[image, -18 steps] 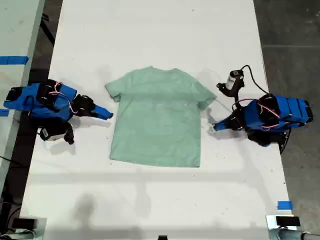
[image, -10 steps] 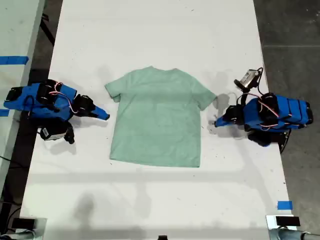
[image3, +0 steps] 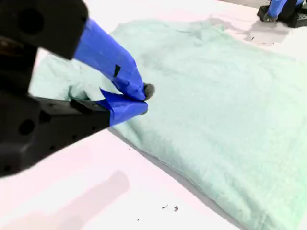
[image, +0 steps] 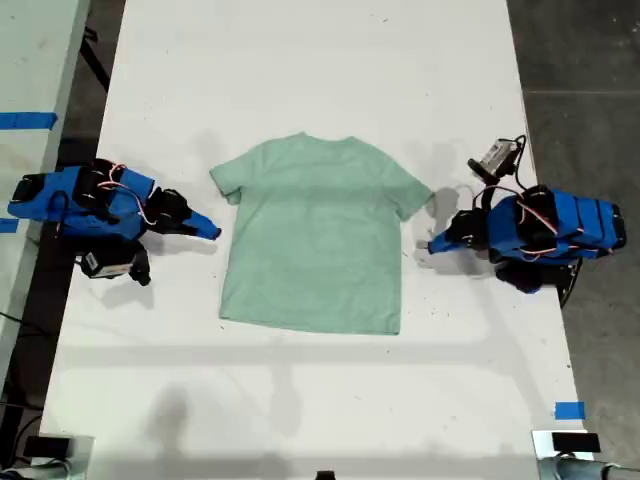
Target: Fold tshirt
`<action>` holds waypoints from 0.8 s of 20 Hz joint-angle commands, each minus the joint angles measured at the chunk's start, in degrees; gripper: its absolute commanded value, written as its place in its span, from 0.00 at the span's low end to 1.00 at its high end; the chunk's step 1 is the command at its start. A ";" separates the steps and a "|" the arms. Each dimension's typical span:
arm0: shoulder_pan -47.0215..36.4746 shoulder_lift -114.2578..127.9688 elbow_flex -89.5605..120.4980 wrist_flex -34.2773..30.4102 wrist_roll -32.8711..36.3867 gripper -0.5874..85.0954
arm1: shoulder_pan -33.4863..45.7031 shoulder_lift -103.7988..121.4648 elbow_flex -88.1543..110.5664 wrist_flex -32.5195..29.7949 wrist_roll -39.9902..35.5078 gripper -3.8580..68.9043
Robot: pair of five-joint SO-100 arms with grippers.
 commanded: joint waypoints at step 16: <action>-17.05 -61.79 -69.26 22.68 18.98 0.01 | 15.56 -55.72 -59.68 10.28 -27.33 0.04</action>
